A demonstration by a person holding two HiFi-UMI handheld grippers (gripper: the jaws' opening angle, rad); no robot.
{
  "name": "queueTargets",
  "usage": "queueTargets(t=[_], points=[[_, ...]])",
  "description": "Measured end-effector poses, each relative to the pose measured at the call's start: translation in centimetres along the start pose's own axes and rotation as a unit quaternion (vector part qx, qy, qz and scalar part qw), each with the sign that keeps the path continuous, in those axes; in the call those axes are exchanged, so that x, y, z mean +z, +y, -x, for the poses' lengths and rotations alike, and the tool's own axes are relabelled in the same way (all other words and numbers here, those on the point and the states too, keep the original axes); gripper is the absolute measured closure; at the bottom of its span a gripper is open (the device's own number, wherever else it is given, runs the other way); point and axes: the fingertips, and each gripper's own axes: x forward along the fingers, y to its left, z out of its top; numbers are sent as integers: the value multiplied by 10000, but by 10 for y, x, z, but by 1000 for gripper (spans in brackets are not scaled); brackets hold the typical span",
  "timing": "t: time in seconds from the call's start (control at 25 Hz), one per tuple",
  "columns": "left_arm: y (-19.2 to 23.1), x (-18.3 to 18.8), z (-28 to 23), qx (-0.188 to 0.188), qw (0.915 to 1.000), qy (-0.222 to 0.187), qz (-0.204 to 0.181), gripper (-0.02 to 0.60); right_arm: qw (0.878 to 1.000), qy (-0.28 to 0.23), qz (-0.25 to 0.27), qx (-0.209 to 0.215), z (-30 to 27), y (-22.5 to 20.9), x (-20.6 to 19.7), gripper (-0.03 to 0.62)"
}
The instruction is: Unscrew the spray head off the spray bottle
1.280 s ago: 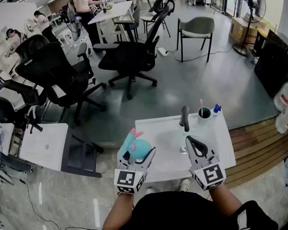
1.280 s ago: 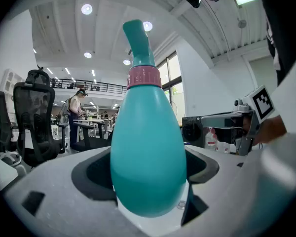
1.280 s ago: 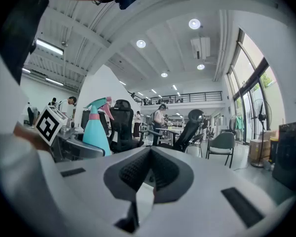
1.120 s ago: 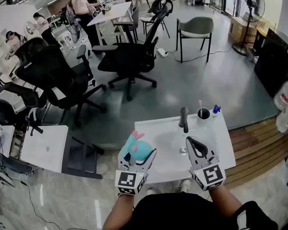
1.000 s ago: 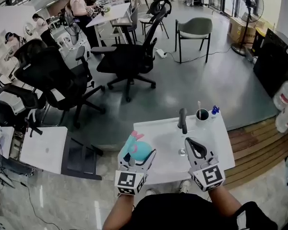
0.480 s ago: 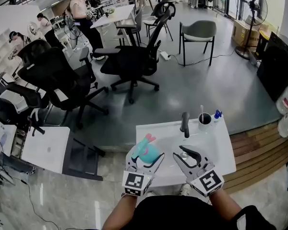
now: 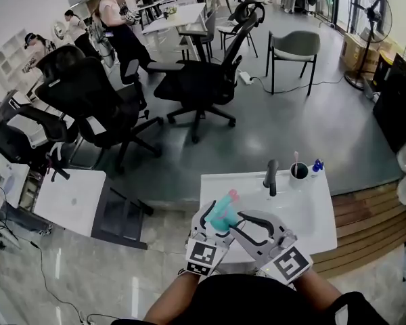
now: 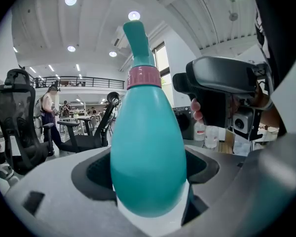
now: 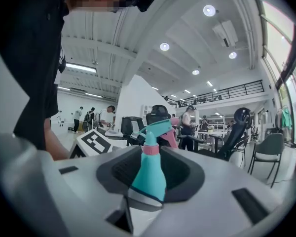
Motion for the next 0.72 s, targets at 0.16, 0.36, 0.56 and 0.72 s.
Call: queueTargets(t=[0.16,0.36,0.56,0.72], points=[[-4,-1,-4,-92,9999,27,-109,172,9998,71,-159,-21,-7,-3,-5,456],[-14,-2,-9,-247,9991,59,-329,172,9995,138,-277,-86,-13,-9,-8,436],[-22,-8,-15,-295,9987,128,-404,172,9992,231,-255,-185,-19,-13,-14,431],[-21,-2,-13,-268,9984,49,-505,172,9990,84,-392,-207,-16,-18,-11,439]])
